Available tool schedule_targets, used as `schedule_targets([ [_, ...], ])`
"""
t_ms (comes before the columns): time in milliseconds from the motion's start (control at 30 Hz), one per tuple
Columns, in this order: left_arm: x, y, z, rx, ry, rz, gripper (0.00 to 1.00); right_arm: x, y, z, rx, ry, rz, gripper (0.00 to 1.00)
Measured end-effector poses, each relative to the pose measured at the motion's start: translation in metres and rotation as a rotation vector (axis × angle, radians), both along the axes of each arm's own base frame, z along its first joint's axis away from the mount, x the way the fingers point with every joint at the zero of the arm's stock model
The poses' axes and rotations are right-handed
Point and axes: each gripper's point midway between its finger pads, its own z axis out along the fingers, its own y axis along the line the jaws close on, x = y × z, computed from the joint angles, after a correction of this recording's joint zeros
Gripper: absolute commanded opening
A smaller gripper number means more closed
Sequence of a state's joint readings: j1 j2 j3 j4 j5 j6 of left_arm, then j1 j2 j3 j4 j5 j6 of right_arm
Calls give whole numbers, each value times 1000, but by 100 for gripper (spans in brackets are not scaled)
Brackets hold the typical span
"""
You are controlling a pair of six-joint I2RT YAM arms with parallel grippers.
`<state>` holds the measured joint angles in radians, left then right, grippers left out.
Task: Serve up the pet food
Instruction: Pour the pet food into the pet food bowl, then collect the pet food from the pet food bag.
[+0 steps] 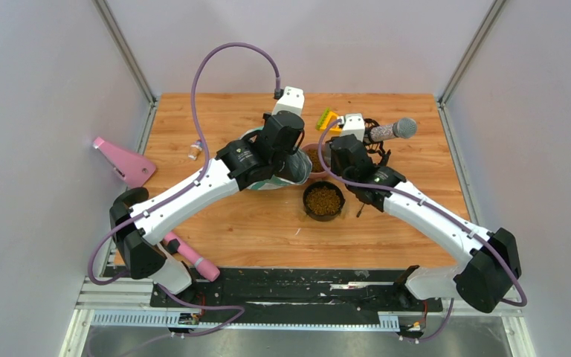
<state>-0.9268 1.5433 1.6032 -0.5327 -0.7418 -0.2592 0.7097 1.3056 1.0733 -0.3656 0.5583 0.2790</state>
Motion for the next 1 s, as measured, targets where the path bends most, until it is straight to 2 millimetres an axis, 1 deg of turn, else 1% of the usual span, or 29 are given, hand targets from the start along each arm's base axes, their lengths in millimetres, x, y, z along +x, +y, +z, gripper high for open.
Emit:
schedule_targets([
  [100, 0, 0, 0, 0, 0, 0, 0, -7, 2, 2, 20, 20, 21, 0],
  [167, 0, 0, 0, 1, 0, 0, 0, -14, 4, 9, 62, 26, 43, 0],
  [200, 0, 0, 0, 1, 0, 0, 0, -20, 5, 16, 101, 23, 54, 0],
  [300, 0, 0, 0, 3, 0, -1, 0, -38, 4, 45, 223, -7, 77, 0],
  [367, 0, 0, 0, 5, -1, -2, 0, -53, -1, 70, 318, -43, 84, 0],
  [433, 0, 0, 0, 10, -2, -4, 0, -71, -11, 94, 415, -81, 83, 0],
  [533, 0, 1, 0, 14, -3, -5, 0, -98, -28, 119, 542, -115, 68, 0],
  [633, 0, 1, 1, 17, -4, -6, 0, -123, -40, 132, 640, -118, 77, 0],
  [733, 1, 0, 1, 18, -4, -8, 0, -146, -43, 141, 714, -107, 131, 0],
  [867, 3, -3, 1, 20, -3, -10, 0, -171, -35, 152, 771, -55, 232, 0],
  [1000, 3, -5, 1, 18, 0, -18, 0, -180, -20, 156, 777, 9, 309, 0],
])
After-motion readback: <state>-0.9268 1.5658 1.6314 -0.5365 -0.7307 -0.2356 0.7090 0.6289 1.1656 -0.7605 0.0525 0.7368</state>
